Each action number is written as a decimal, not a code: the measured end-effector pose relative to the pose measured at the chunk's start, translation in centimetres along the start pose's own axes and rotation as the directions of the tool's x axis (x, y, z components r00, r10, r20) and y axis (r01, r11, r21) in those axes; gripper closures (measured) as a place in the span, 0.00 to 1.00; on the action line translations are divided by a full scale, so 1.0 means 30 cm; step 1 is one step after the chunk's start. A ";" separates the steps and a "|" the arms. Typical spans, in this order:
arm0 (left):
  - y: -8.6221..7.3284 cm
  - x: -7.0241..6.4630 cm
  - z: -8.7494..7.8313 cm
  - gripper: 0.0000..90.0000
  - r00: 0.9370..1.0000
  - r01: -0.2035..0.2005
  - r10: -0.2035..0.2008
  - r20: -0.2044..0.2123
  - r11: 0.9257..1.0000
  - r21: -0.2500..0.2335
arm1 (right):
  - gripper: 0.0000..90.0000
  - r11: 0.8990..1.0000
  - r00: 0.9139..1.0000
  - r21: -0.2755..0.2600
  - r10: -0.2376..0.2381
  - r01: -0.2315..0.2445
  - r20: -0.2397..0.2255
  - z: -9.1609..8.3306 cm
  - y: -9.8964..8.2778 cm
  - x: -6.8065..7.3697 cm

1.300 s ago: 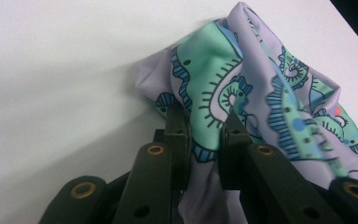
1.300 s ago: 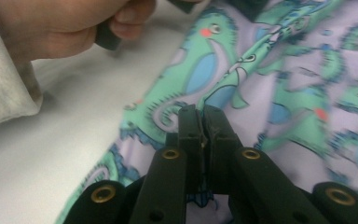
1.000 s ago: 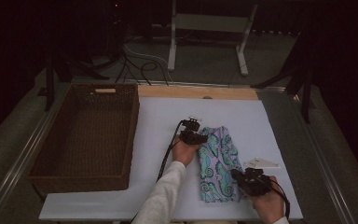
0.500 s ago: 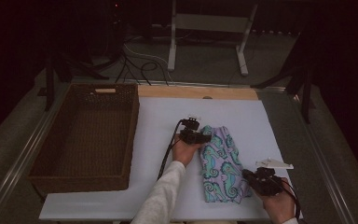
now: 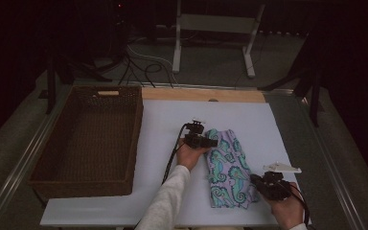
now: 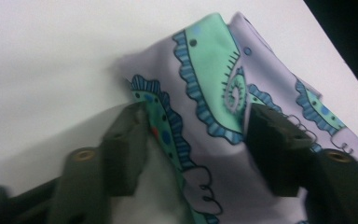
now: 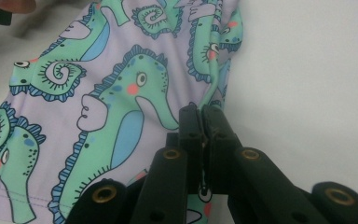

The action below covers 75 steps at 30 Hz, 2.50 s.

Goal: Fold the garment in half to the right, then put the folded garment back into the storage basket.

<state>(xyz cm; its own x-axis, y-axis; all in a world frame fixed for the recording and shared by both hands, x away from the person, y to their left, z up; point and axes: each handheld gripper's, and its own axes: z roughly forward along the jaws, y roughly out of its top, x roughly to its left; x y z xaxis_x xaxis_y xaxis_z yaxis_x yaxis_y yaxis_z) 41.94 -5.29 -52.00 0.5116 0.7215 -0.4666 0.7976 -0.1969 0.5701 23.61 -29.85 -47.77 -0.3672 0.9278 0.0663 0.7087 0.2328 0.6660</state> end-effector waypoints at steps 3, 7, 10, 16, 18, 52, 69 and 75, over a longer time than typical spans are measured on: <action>-0.005 -0.007 0.007 0.62 1.000 -0.016 0.016 0.003 1.000 0.012 | 0.97 1.000 1.000 0.000 -0.007 0.007 -0.002 0.001 -0.001 -0.001; -0.010 -0.019 0.018 0.83 0.999 -0.048 0.047 0.009 0.998 0.031 | 0.97 1.000 1.000 -0.002 -0.004 0.004 0.000 0.004 -0.001 0.002; -0.010 -0.018 0.016 0.87 0.999 -0.053 0.053 0.012 0.998 0.029 | 0.97 1.000 1.000 -0.001 0.000 0.000 -0.001 0.004 0.001 0.000; -0.008 -0.020 0.012 0.88 0.998 -0.055 0.055 0.006 0.998 0.025 | 0.82 0.999 1.000 -0.036 0.018 -0.018 0.000 -0.001 0.010 0.001; -0.008 -0.021 0.011 0.88 0.999 -0.054 0.054 0.004 0.998 0.025 | 0.70 0.998 0.999 -0.062 0.030 -0.031 -0.016 -0.004 0.016 0.000; -0.002 -0.018 -0.011 0.88 0.999 -0.037 0.037 -0.013 0.999 0.002 | 0.18 0.988 0.994 0.122 0.099 -0.094 -0.042 0.128 -0.005 -0.005; -0.004 -0.024 -0.010 0.88 0.999 -0.043 0.043 -0.023 0.999 0.002 | 0.71 0.985 0.988 0.128 0.130 -0.120 -0.078 0.117 -0.009 0.010; 0.000 -0.010 -0.012 0.72 0.998 -0.042 0.041 -0.051 0.999 -0.017 | 0.85 0.986 0.985 0.126 0.128 -0.113 -0.120 0.121 -0.009 0.006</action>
<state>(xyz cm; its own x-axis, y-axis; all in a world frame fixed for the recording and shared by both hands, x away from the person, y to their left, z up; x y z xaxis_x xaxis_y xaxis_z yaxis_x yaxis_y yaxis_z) 41.67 -5.27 -51.63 0.5270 0.7459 -0.4073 0.7697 -0.2157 0.6009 25.54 -28.68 -50.65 -0.3427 0.9084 0.2396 0.8157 0.1612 0.5556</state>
